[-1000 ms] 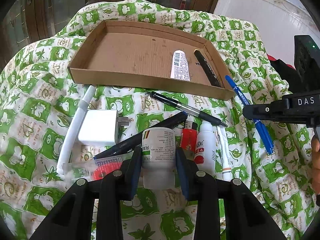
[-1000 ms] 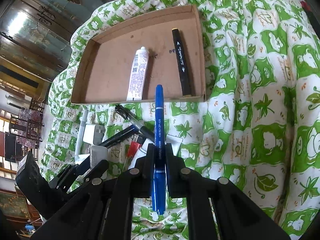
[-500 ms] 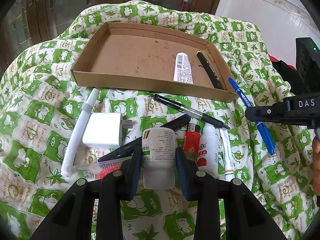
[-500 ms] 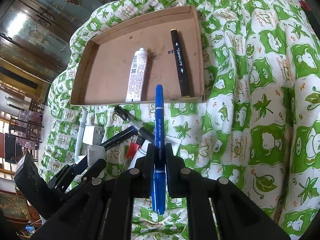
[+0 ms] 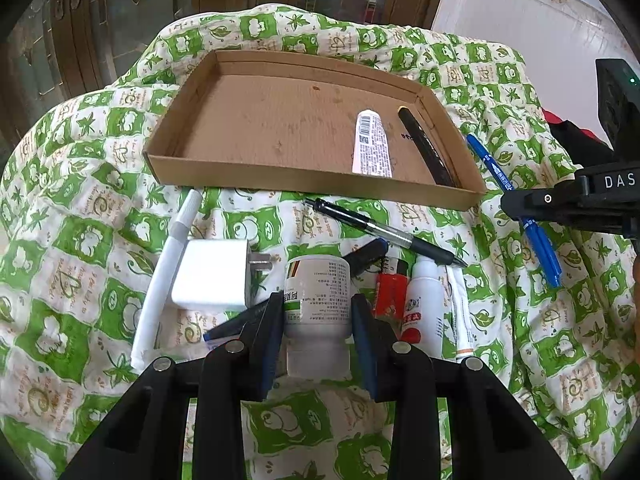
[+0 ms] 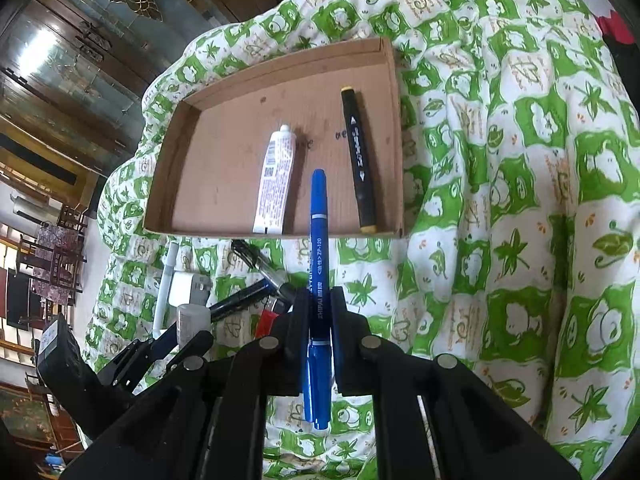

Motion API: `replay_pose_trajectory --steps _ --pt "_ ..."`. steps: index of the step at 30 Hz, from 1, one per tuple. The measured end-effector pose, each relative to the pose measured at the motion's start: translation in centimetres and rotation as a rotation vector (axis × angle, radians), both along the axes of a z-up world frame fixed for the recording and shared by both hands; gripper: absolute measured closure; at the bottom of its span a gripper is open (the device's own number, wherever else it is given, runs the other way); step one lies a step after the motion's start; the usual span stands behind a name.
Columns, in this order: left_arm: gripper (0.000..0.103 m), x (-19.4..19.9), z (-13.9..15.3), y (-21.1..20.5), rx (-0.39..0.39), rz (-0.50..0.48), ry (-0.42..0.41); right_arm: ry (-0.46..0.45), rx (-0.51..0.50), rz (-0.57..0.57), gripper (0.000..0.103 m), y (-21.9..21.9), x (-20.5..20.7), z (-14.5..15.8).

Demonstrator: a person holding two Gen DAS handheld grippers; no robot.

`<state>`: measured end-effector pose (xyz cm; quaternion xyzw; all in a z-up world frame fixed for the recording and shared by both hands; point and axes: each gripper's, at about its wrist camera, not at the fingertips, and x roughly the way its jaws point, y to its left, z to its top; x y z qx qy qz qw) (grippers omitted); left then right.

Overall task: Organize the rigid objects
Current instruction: 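Carry the bottle and blue pen into the tray and open both grippers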

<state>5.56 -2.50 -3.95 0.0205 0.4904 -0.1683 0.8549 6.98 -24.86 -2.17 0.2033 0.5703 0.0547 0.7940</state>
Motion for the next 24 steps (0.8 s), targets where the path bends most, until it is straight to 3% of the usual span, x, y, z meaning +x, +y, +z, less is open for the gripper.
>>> replay_pose_trajectory --steps 9,24 --pt "0.068 1.7 0.8 -0.2 0.003 -0.003 -0.007 -0.027 -0.011 0.008 0.093 0.0 1.5 0.5" --pt "0.068 10.5 2.5 -1.9 -0.061 0.020 0.029 -0.017 0.102 -0.029 0.093 -0.8 6.3 -0.5"
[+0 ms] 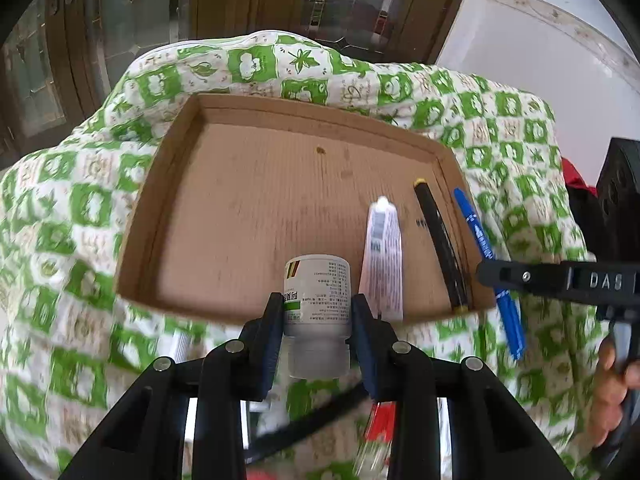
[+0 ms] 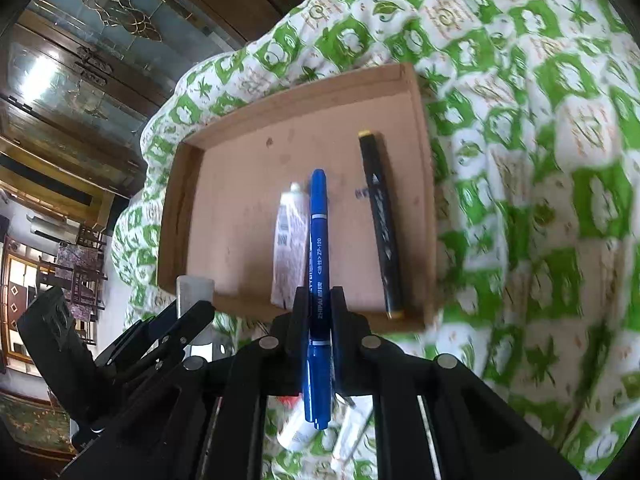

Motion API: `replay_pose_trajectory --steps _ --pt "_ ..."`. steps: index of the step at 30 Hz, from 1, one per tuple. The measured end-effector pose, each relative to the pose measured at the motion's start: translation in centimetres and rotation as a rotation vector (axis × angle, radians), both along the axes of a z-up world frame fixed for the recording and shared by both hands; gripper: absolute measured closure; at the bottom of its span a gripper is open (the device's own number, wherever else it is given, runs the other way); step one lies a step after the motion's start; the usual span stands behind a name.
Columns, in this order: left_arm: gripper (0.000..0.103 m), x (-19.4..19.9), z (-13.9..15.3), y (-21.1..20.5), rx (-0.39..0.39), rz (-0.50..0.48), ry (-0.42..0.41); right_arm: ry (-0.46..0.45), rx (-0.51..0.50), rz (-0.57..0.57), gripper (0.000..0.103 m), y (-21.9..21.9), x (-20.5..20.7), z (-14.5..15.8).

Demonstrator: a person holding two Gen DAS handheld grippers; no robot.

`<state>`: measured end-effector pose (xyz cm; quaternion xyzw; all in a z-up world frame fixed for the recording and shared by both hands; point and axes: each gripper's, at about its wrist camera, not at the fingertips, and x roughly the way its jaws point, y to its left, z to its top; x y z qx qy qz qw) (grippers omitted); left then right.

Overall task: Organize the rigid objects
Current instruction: 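Carry the bottle and blue pen into the tray and open both grippers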

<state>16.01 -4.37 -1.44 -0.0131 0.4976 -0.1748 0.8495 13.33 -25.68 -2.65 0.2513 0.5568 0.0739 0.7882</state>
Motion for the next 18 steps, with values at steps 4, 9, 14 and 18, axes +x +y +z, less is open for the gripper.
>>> replay_pose_trajectory --steps 4,9,14,18 --pt "0.068 2.3 -0.4 -0.8 0.002 0.005 0.013 -0.017 -0.002 0.006 0.093 0.4 1.7 -0.4" --pt "0.068 4.9 -1.6 -1.5 0.028 0.021 0.023 -0.030 -0.043 0.023 0.093 0.7 3.4 -1.7" --pt "0.068 6.5 -3.0 -1.7 0.038 0.033 0.032 -0.007 -0.068 0.029 0.093 0.7 4.3 -3.4" --pt "0.068 6.6 -3.1 -2.1 0.055 0.013 0.008 0.003 -0.085 0.040 0.093 0.9 4.9 -4.4"
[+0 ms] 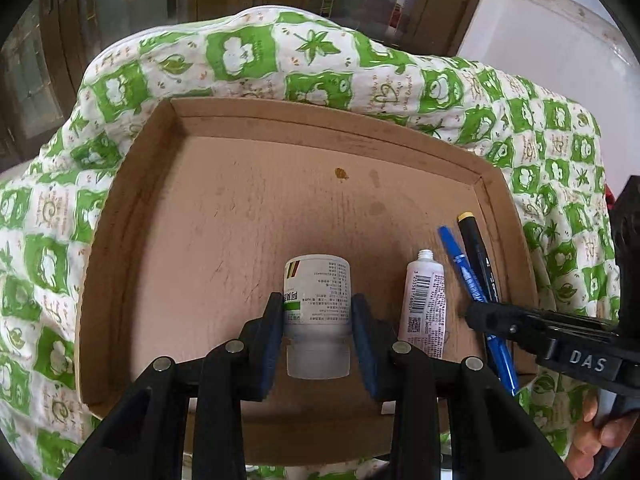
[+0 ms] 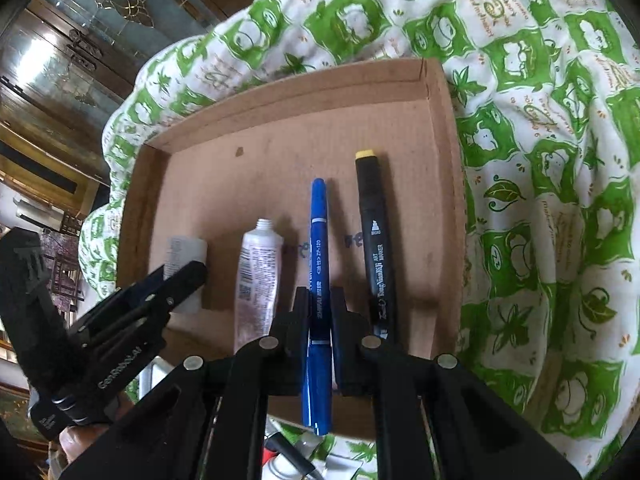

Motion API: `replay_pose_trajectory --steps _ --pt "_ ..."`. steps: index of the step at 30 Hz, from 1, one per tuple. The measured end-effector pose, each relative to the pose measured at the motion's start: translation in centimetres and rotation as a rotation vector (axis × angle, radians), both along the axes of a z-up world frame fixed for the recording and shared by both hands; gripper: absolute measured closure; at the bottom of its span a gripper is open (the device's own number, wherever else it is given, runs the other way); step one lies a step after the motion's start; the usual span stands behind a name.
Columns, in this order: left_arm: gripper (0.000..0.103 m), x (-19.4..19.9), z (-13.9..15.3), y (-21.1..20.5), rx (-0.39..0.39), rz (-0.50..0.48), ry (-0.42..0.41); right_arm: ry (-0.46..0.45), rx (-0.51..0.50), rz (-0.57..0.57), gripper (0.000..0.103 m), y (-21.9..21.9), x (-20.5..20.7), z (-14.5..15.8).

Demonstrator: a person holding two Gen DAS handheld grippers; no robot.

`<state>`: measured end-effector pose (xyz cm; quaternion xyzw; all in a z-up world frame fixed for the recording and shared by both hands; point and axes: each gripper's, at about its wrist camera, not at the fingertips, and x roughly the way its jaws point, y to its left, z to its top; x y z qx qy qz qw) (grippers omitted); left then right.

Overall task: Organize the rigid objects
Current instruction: 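Carry the bottle and blue pen into the tray and open both grippers, then grasp the white squeeze tube with the right gripper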

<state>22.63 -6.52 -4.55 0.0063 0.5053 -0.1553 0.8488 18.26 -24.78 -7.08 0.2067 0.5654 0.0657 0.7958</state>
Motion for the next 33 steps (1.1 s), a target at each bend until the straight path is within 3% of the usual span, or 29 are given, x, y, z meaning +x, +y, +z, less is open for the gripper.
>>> replay_pose_trajectory --steps 8,12,14,16,17,18,25,33 --pt "0.068 -0.8 -0.3 -0.4 0.025 -0.025 -0.032 -0.016 -0.022 0.016 0.093 0.8 0.3 -0.5" --pt "0.067 -1.0 -0.5 -0.3 0.004 -0.017 -0.005 -0.013 -0.013 0.010 0.093 0.7 0.1 -0.7" --pt "0.061 -1.6 -0.6 0.1 -0.001 -0.017 -0.005 -0.017 -0.015 0.015 0.093 0.7 0.0 -0.6" --pt "0.043 -1.9 -0.5 0.1 0.002 -0.012 -0.011 -0.025 -0.005 0.017 0.089 0.7 0.0 -0.4" --pt "0.041 -2.0 -0.5 0.2 0.000 -0.010 -0.014 -0.030 0.001 0.014 0.081 0.7 -0.1 -0.4" --pt "0.041 -1.9 -0.5 0.4 -0.004 -0.008 -0.016 -0.034 -0.001 0.011 0.074 0.6 -0.1 -0.2" --pt "0.041 -3.6 1.8 1.8 -0.026 0.000 -0.035 -0.052 0.004 -0.004 0.073 -0.2 -0.9 1.1" --pt "0.036 -11.1 3.2 5.3 -0.039 -0.027 -0.048 -0.075 0.054 -0.044 0.054 -1.1 -4.0 4.7"
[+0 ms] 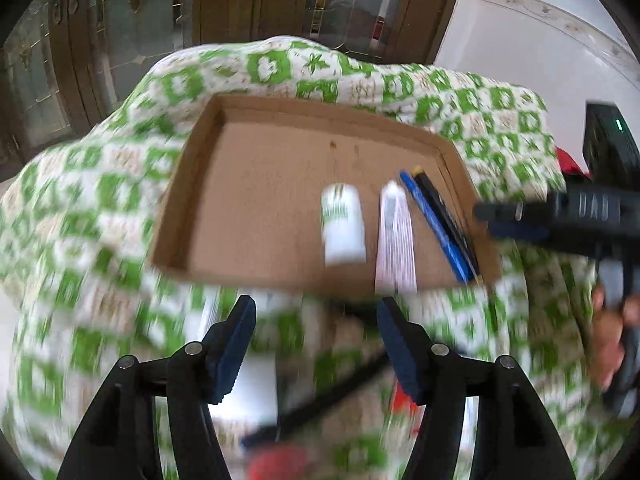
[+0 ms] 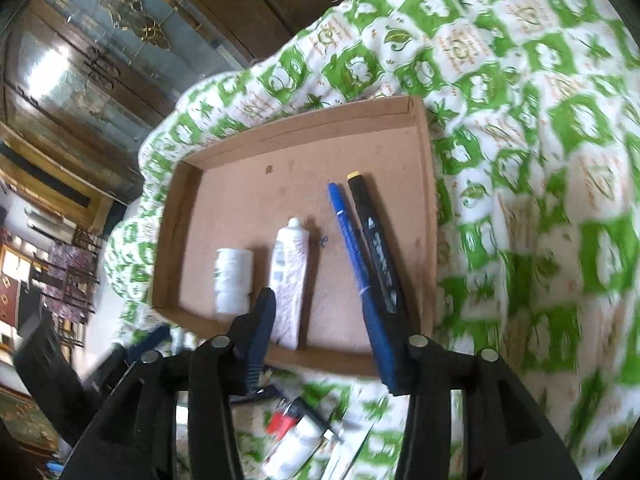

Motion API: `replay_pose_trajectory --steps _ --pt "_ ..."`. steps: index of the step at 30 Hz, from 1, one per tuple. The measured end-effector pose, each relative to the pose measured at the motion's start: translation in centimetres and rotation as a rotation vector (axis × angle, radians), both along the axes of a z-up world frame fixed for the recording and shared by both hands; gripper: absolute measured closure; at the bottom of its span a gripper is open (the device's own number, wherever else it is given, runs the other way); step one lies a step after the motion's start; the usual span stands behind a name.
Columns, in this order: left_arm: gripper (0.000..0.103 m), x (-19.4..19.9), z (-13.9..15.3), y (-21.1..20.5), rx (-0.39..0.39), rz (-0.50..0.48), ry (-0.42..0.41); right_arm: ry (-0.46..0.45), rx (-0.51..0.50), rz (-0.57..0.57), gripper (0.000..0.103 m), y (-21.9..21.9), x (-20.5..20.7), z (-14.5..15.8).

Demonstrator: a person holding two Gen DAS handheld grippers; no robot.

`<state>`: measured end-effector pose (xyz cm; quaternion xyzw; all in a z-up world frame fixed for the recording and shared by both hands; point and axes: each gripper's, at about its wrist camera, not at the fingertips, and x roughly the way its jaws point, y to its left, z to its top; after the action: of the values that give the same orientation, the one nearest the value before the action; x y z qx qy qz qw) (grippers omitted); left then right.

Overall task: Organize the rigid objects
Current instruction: 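Grasp the white squeeze tube with the right gripper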

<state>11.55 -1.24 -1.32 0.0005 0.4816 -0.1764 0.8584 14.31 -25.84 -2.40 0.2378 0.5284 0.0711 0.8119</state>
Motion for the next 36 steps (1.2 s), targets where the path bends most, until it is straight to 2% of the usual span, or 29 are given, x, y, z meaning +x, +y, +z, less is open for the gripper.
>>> replay_pose_trajectory --steps 3,6,13,16,17,18,20,23,28,30,31,33,36 --pt "0.036 -2.9 -0.9 2.1 -0.044 0.032 0.029 0.025 0.029 -0.006 0.048 0.0 -1.9 0.7" --pt "0.036 -4.6 -2.3 3.0 -0.074 0.059 0.083 0.071 0.048 0.009 0.047 0.3 -4.3 0.4" --pt "0.036 -6.2 -2.3 1.0 -0.058 -0.006 0.060 0.217 0.129 -0.006 0.047 -0.3 -8.1 -2.5" --pt "0.036 -6.5 -2.9 0.2 -0.040 -0.028 0.074 0.257 0.109 -0.018 0.047 -0.2 -8.5 -3.5" --pt "0.036 -6.6 -3.0 0.1 -0.039 -0.030 0.079 0.274 0.100 -0.017 0.051 0.0 -8.7 -3.9" --pt "0.036 -6.7 -3.2 0.0 -0.040 -0.032 0.086 0.290 0.098 -0.015 0.060 0.2 -8.9 -4.3" --pt "0.036 -6.6 -3.4 -0.1 -0.039 -0.033 0.094 0.338 0.116 0.002 0.071 0.7 -9.2 -5.6" --pt "0.036 -6.7 -3.6 -0.1 -0.037 -0.032 0.097 0.376 0.121 0.030 0.073 1.8 -9.2 -6.7" --pt "0.036 -6.9 -3.8 -0.8 -0.032 -0.051 0.103 0.398 0.060 0.058 0.073 3.3 -8.8 -8.2" --pt "0.036 -6.9 -3.9 -1.5 -0.019 -0.067 0.105 0.404 0.056 0.053 0.082 3.2 -8.6 -8.6" --pt "0.036 -6.9 -3.9 -2.1 -0.011 -0.080 0.103 0.402 0.054 0.047 0.085 3.1 -8.4 -8.6" --pt "0.036 -7.0 -3.7 -3.1 -0.005 -0.112 0.096 0.371 0.037 0.011 0.086 2.0 -8.2 -7.7" --pt "0.036 -6.9 -3.7 -5.3 0.012 -0.168 0.087 0.318 -0.071 -0.030 0.086 0.4 -7.9 -6.2"
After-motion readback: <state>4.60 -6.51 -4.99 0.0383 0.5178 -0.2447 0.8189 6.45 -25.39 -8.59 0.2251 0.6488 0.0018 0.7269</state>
